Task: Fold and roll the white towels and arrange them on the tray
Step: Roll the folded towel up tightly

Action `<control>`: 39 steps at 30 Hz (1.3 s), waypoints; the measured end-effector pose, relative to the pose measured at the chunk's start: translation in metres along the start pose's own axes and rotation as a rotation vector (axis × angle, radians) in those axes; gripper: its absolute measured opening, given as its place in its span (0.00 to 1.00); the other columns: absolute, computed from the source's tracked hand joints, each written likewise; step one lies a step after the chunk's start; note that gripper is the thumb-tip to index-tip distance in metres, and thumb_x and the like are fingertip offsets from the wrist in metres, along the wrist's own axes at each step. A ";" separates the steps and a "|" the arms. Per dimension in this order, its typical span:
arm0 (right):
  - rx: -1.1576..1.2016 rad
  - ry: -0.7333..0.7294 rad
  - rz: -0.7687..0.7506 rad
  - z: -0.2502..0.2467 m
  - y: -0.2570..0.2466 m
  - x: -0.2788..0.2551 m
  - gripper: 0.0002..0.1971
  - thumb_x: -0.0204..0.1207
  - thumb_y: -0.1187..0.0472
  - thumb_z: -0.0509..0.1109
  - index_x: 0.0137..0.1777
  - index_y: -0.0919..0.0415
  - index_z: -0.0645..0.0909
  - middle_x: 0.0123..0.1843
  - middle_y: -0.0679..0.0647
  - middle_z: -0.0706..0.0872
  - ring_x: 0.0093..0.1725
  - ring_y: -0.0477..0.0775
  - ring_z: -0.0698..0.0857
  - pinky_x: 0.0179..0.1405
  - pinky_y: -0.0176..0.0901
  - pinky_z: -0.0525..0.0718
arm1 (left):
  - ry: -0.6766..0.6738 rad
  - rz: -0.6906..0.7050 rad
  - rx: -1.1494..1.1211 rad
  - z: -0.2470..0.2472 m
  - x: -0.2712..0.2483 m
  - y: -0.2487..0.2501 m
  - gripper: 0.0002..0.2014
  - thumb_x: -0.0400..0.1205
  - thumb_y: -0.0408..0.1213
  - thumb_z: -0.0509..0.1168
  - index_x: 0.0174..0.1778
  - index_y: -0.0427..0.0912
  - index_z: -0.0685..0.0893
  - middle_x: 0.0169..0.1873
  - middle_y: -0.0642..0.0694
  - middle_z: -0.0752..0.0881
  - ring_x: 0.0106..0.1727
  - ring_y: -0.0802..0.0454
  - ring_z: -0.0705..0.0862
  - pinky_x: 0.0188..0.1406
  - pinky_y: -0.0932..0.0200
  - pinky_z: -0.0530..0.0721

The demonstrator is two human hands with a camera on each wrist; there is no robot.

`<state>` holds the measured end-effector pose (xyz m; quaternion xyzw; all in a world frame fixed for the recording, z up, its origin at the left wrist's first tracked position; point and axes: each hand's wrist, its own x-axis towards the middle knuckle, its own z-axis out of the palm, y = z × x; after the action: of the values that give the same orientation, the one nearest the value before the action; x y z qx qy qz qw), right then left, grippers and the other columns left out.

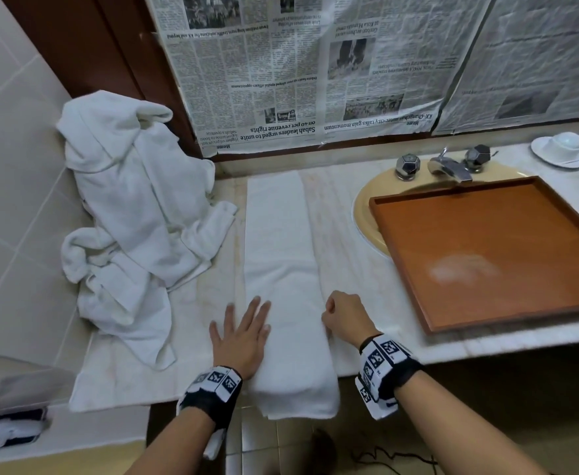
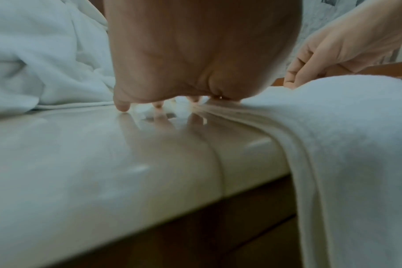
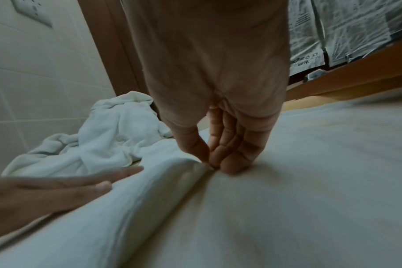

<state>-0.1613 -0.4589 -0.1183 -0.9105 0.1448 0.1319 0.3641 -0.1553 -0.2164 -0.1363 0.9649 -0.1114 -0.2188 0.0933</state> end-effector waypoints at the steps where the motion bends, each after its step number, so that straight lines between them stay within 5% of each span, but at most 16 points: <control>1: -0.015 0.022 -0.022 0.001 -0.001 -0.001 0.04 0.74 0.68 0.65 0.42 0.59 0.75 0.45 0.55 0.80 0.43 0.56 0.79 0.37 0.41 0.75 | 0.009 0.003 -0.013 -0.003 0.000 0.003 0.26 0.90 0.56 0.37 0.85 0.70 0.39 0.82 0.71 0.33 0.87 0.44 0.35 0.82 0.29 0.40; 4: -0.126 0.108 -0.174 0.003 0.001 -0.012 0.06 0.76 0.65 0.66 0.51 0.58 0.75 0.52 0.51 0.77 0.50 0.54 0.77 0.45 0.46 0.79 | 0.047 0.044 -0.030 -0.005 -0.006 0.010 0.28 0.88 0.58 0.34 0.87 0.64 0.45 0.85 0.67 0.37 0.87 0.49 0.36 0.82 0.31 0.40; 7: -0.216 -0.035 -0.316 0.007 0.013 -0.023 0.13 0.78 0.57 0.67 0.62 0.54 0.77 0.61 0.47 0.75 0.60 0.50 0.73 0.57 0.45 0.79 | -0.014 0.075 -0.003 0.000 -0.009 0.009 0.31 0.86 0.62 0.32 0.87 0.63 0.41 0.85 0.65 0.35 0.87 0.51 0.34 0.82 0.31 0.38; 10: -0.344 -0.097 -0.357 0.008 0.022 -0.023 0.19 0.79 0.50 0.66 0.69 0.49 0.76 0.70 0.44 0.73 0.67 0.50 0.72 0.63 0.46 0.74 | -0.073 0.083 0.048 0.002 0.001 0.001 0.33 0.82 0.64 0.28 0.85 0.63 0.33 0.83 0.64 0.28 0.86 0.50 0.30 0.81 0.30 0.34; 14: -0.421 -0.063 -0.328 -0.001 0.016 -0.003 0.22 0.82 0.55 0.63 0.76 0.48 0.72 0.77 0.42 0.71 0.72 0.51 0.71 0.65 0.48 0.72 | -0.089 0.095 0.069 -0.008 0.025 0.001 0.30 0.89 0.59 0.35 0.85 0.61 0.31 0.82 0.62 0.27 0.85 0.49 0.29 0.80 0.29 0.31; 25: -0.440 -0.108 -0.109 -0.024 -0.016 0.071 0.34 0.80 0.47 0.64 0.85 0.46 0.58 0.85 0.37 0.57 0.79 0.53 0.60 0.70 0.54 0.65 | -0.085 0.110 0.092 -0.061 0.128 0.006 0.29 0.89 0.58 0.37 0.86 0.62 0.36 0.85 0.63 0.33 0.86 0.46 0.31 0.80 0.27 0.33; 29: -0.399 -0.096 -0.046 -0.033 -0.025 0.090 0.34 0.79 0.48 0.66 0.85 0.46 0.60 0.86 0.36 0.57 0.79 0.53 0.60 0.69 0.56 0.67 | -0.048 0.113 -0.002 -0.071 0.151 0.001 0.28 0.90 0.55 0.40 0.86 0.65 0.40 0.87 0.62 0.43 0.87 0.45 0.35 0.81 0.26 0.36; 34: -0.401 0.014 -0.217 -0.022 -0.025 0.072 0.31 0.83 0.47 0.63 0.85 0.50 0.62 0.87 0.43 0.58 0.84 0.49 0.58 0.78 0.51 0.63 | 0.072 0.140 -0.072 -0.063 0.121 0.005 0.28 0.90 0.56 0.43 0.87 0.58 0.48 0.87 0.58 0.44 0.88 0.48 0.41 0.82 0.32 0.44; 37: -0.470 -0.098 -0.300 -0.005 -0.023 0.056 0.37 0.80 0.36 0.46 0.87 0.50 0.58 0.88 0.44 0.55 0.87 0.50 0.56 0.81 0.50 0.59 | 0.059 0.169 -0.035 -0.045 0.093 0.006 0.36 0.82 0.65 0.29 0.87 0.58 0.44 0.87 0.60 0.38 0.87 0.51 0.37 0.83 0.33 0.43; 39: -0.526 -0.081 -0.346 0.006 -0.015 0.053 0.39 0.78 0.35 0.43 0.86 0.52 0.61 0.88 0.46 0.58 0.86 0.52 0.61 0.78 0.54 0.65 | 0.031 0.171 0.002 -0.031 0.086 0.004 0.39 0.78 0.65 0.26 0.88 0.59 0.46 0.87 0.60 0.40 0.88 0.49 0.41 0.82 0.30 0.46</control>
<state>-0.1074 -0.4532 -0.1310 -0.9786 -0.0661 0.1372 0.1385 -0.0672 -0.2380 -0.1426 0.9552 -0.1923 -0.1952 0.1122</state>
